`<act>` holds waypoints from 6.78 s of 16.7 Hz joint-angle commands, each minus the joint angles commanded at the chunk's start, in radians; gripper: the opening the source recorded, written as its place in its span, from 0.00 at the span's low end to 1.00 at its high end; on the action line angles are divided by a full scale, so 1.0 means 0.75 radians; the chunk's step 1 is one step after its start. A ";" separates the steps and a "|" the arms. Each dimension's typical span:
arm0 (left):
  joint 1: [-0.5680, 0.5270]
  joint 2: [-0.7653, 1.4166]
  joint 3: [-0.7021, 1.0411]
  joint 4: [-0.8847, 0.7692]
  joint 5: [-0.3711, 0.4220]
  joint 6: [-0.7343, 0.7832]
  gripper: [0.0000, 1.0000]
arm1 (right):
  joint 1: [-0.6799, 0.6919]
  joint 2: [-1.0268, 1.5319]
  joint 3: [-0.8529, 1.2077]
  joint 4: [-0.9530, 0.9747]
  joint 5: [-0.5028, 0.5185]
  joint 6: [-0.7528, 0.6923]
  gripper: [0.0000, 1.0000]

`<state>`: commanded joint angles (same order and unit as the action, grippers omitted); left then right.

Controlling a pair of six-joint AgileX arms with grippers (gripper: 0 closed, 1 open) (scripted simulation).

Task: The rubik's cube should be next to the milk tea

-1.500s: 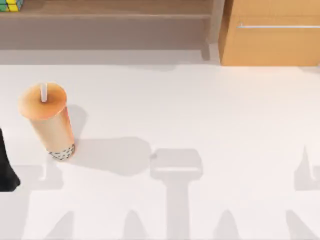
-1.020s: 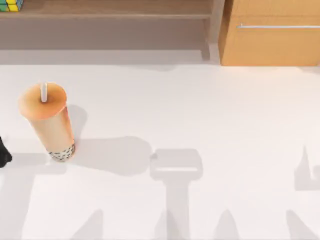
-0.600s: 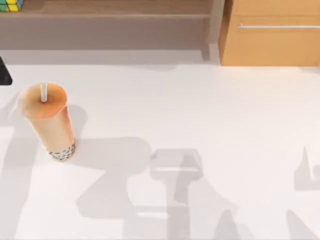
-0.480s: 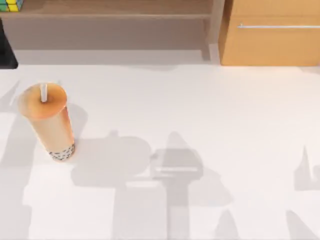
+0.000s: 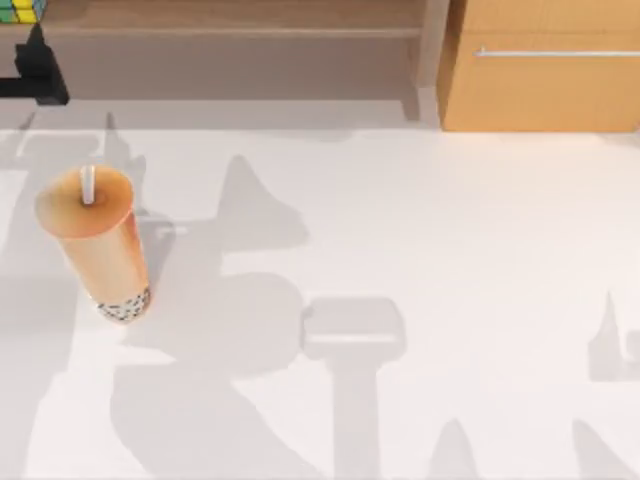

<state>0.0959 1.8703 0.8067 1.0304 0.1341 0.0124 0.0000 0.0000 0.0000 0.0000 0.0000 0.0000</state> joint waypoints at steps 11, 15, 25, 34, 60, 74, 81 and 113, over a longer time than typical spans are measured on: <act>0.001 0.134 0.066 0.117 0.009 0.003 1.00 | 0.000 0.000 0.000 0.000 0.000 0.000 1.00; -0.014 0.172 0.142 0.099 -0.008 0.006 1.00 | 0.000 0.000 0.000 0.000 0.000 0.000 1.00; -0.019 0.365 0.459 -0.051 -0.011 0.002 1.00 | 0.000 0.000 0.000 0.000 0.000 0.000 1.00; -0.019 0.365 0.459 -0.051 -0.011 0.002 0.32 | 0.000 0.000 0.000 0.000 0.000 0.000 1.00; -0.017 0.315 0.476 -0.131 -0.015 0.012 0.00 | 0.000 0.000 0.000 0.000 0.000 0.000 1.00; 0.098 -0.088 0.744 -1.463 -0.150 0.194 0.00 | 0.000 0.000 0.000 0.000 0.000 0.000 1.00; 0.129 -0.061 0.809 -2.294 -0.192 0.250 0.00 | 0.000 0.000 0.000 0.000 0.000 0.000 1.00; 0.136 0.031 0.799 -2.615 -0.213 0.202 0.00 | 0.000 0.000 0.000 0.000 0.000 0.000 1.00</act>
<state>0.1980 1.8933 1.4057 -0.9306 -0.0257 0.1635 0.0000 0.0000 0.0000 0.0000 0.0000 0.0000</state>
